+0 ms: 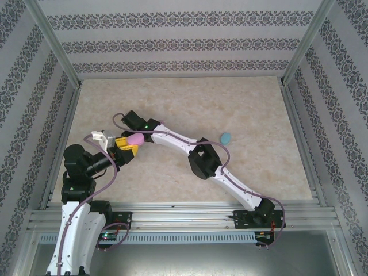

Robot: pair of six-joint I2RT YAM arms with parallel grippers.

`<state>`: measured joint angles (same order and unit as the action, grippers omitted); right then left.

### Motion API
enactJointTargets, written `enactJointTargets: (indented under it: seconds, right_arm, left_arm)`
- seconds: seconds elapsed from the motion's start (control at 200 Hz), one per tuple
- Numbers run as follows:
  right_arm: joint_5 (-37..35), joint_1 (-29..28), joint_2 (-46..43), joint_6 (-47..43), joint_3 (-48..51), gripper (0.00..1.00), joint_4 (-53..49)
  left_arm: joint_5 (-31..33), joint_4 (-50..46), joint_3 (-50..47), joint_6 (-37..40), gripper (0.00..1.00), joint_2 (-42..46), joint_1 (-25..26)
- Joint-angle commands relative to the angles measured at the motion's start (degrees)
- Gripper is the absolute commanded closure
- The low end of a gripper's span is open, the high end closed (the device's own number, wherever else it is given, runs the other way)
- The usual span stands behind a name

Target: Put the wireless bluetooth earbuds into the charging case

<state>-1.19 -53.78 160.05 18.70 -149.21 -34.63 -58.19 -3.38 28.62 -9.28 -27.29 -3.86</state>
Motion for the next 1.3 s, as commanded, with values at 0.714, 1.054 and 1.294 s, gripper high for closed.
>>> enactJointTargets:
  seconds: [0.714, 1.054, 1.294]
  right_arm:
    - [1.19, 0.12, -7.92, -1.94, 14.41, 0.76, -1.13]
    - [1.03, 3.29, -23.24, 1.16, 40.71, 0.76, 7.87]
    - [1.65, 6.98, -36.5, 5.55, 66.36, 0.74, 17.36]
  left_arm:
    - [-0.65, 0.0, 1.08, 0.4, 0.71, 1.45, -0.05]
    - [-1.35, 2.95, -0.04, -0.91, 0.71, 0.96, -0.01]
    - [-1.65, 6.19, -1.65, -2.26, 0.71, 0.27, 0.06]
